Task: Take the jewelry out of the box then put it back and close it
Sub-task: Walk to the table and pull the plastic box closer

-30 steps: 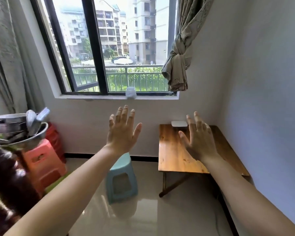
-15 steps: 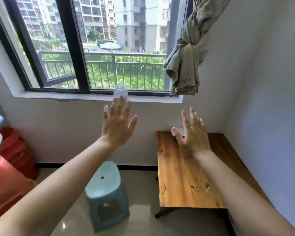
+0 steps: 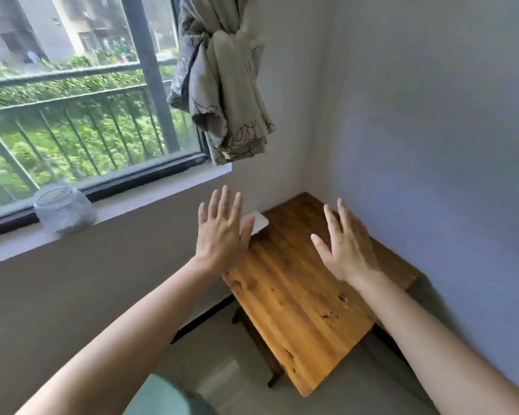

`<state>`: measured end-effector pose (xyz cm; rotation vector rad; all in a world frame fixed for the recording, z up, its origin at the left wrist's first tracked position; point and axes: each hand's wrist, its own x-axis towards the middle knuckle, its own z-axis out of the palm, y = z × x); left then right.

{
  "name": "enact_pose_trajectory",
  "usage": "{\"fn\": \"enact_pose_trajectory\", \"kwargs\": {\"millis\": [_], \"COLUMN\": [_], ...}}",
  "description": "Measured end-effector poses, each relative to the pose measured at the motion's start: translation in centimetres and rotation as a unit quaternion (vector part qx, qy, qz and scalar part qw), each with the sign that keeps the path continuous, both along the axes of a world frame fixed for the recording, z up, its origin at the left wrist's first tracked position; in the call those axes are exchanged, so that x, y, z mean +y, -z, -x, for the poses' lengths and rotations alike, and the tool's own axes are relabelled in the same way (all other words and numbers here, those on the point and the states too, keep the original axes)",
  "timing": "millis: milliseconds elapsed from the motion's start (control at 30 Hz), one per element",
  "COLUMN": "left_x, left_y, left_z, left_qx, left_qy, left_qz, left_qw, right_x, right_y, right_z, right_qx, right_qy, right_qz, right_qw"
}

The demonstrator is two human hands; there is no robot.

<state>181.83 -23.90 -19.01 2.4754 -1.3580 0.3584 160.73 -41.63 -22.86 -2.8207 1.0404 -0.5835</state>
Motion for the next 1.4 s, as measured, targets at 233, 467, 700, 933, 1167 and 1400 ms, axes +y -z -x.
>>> {"fn": "enact_pose_trajectory", "kwargs": {"millis": [233,467,700,933,1167,1400], "left_x": [-8.8,-13.2,-17.4,-25.5,-28.8,-25.6], "left_y": [5.4,9.0,10.7,16.1,24.1,34.5], "left_z": [-2.9,-9.4,-15.3,-20.5,-21.3,-22.1], "left_qx": [0.034,0.052,0.058,0.097,0.159,0.173], "left_qy": [0.072,0.042,0.063,0.149,0.198,0.145], "left_qz": [-0.028,-0.067,-0.108,-0.160,-0.199,-0.152], "left_qw": [0.996,0.996,0.991,0.971,0.947,0.962], "right_x": [-6.8,-12.0,-13.8,-17.8,-17.1,-16.2], "right_y": [5.0,8.3,9.7,11.5,18.8,30.7], "right_z": [-0.6,-8.0,-13.6,-17.2,-19.7,-23.5], "right_qx": [-0.026,0.031,0.062,0.024,0.005,-0.103], "right_qy": [0.097,0.109,0.104,0.209,0.287,0.240], "right_qz": [-0.078,-0.130,-0.171,-0.164,-0.253,-0.309], "right_qw": [0.992,0.985,0.978,0.964,0.924,0.914]}}
